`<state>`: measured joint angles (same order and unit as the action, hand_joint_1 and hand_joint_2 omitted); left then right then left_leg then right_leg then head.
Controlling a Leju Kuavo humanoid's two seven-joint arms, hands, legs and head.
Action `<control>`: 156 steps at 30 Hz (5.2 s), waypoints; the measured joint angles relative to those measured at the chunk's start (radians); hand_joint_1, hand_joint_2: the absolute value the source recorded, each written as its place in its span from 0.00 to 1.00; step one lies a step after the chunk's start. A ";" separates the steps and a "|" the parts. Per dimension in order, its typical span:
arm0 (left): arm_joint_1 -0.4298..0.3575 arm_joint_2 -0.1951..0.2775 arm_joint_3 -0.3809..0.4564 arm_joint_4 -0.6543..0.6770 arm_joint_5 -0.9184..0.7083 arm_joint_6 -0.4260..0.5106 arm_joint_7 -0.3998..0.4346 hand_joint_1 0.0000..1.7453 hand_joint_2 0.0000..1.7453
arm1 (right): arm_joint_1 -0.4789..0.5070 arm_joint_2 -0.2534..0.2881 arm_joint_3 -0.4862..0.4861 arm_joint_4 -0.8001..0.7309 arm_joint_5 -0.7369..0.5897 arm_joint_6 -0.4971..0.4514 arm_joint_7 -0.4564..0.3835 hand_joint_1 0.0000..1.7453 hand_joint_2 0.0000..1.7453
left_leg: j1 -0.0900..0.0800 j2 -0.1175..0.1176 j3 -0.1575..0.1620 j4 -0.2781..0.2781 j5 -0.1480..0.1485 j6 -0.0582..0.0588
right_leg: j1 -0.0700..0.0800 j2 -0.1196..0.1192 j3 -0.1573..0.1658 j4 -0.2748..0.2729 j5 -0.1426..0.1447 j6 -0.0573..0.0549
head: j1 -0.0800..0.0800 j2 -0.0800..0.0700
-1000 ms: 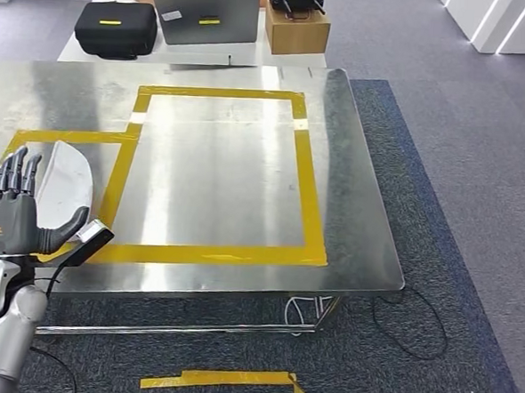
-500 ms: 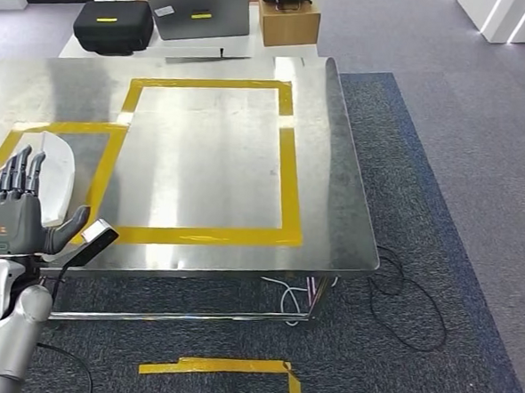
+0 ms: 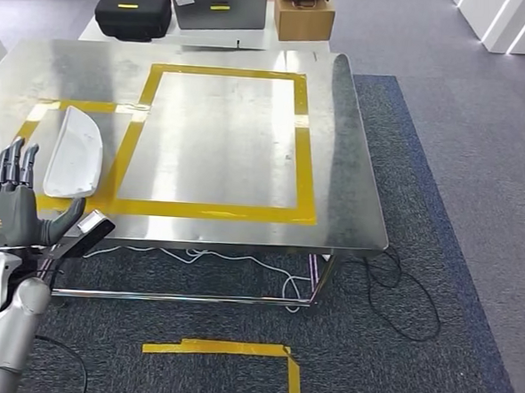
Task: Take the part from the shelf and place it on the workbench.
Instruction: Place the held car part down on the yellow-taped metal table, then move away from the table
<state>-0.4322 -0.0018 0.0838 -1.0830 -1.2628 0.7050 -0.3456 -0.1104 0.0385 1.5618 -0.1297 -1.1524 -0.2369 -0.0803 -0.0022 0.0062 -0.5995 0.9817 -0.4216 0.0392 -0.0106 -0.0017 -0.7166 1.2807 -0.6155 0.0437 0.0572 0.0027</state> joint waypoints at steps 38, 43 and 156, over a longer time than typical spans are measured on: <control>0.029 0.049 0.040 0.333 -0.004 -0.002 0.154 0.00 0.00 | -0.008 -0.008 0.000 0.000 -0.008 0.014 0.049 0.00 0.00 | -0.003 0.001 -0.076 0.012 0.073 -0.026 | 0.013 0.009 0.237 -0.299 0.070 -0.016 | 0.039 0.000; 0.092 0.049 0.079 0.541 -0.003 -0.079 0.269 0.00 0.00 | -0.007 -0.017 0.000 0.001 -0.033 0.026 0.050 0.00 0.00 | 0.004 -0.004 -0.105 0.108 -0.038 -0.052 | 0.006 0.006 0.201 -0.304 0.120 -0.057 | 0.029 0.000; 0.394 -0.151 0.345 0.871 0.144 -0.308 0.485 0.00 0.00 | 0.014 -0.036 -0.199 0.005 -0.271 0.031 -0.084 0.00 0.00 | -0.008 -0.002 0.060 0.009 -0.047 -0.021 | 0.001 -0.013 0.214 -0.309 0.108 -0.021 | 0.016 0.000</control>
<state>-0.0384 -0.1525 0.4288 -0.2121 -1.1189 0.3966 0.1390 -0.0963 0.0023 1.3632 -0.1244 -1.4234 -0.2055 -0.1638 -0.0103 0.0045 -0.5396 0.9908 -0.4686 0.0182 -0.0095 -0.0145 -0.5024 0.9720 -0.5072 0.0231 0.0737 0.0027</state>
